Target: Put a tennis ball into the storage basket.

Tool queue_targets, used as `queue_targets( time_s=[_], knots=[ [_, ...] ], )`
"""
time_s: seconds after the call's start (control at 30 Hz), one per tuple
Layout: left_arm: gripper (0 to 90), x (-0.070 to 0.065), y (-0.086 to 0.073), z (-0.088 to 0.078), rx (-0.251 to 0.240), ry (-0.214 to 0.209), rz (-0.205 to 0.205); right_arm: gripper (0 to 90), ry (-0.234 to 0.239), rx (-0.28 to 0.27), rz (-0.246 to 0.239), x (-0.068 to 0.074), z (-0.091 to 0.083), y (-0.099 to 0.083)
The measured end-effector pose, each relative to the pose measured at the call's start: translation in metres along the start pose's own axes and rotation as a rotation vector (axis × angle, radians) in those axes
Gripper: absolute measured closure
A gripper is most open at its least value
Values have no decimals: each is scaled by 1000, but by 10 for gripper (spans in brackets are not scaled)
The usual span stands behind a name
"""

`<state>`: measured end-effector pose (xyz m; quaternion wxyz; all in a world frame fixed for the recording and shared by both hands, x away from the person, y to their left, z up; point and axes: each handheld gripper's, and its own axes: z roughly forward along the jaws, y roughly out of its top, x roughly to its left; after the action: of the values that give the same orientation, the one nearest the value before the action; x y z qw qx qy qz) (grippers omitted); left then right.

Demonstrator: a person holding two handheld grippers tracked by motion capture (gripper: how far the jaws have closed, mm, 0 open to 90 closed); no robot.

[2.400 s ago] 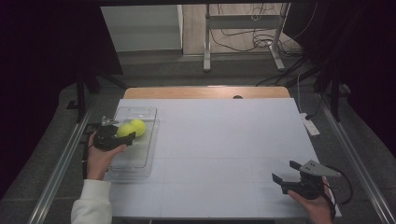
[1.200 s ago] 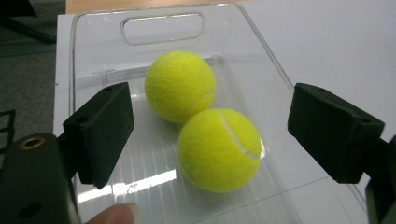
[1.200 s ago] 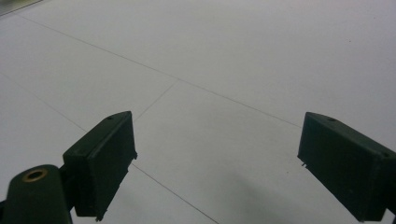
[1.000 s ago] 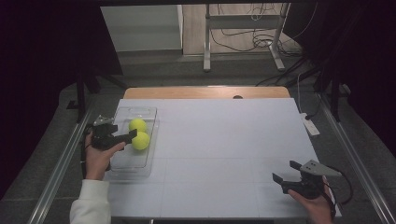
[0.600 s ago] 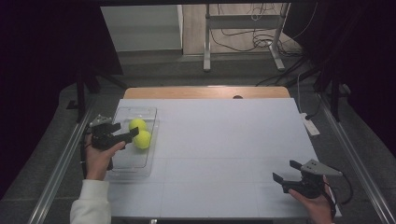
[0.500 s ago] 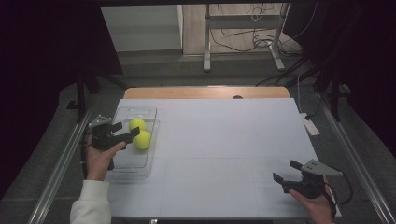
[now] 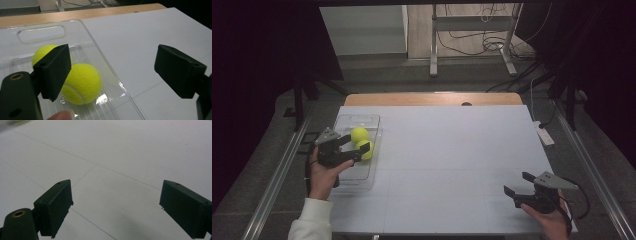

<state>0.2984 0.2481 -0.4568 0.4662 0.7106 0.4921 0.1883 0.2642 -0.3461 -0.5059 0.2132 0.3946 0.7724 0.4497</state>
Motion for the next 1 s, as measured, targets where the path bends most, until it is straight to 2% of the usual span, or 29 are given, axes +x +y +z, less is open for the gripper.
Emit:
queue_targets(
  time_s=[0.7,1.0],
  knots=[
    [136,-31,-32,-4,21,-87,38,112,7,1,-1,0,0,0],
    [133,-36,-45,-3,42,-87,57,113,15,1,-3,0,0,0]
  ],
)
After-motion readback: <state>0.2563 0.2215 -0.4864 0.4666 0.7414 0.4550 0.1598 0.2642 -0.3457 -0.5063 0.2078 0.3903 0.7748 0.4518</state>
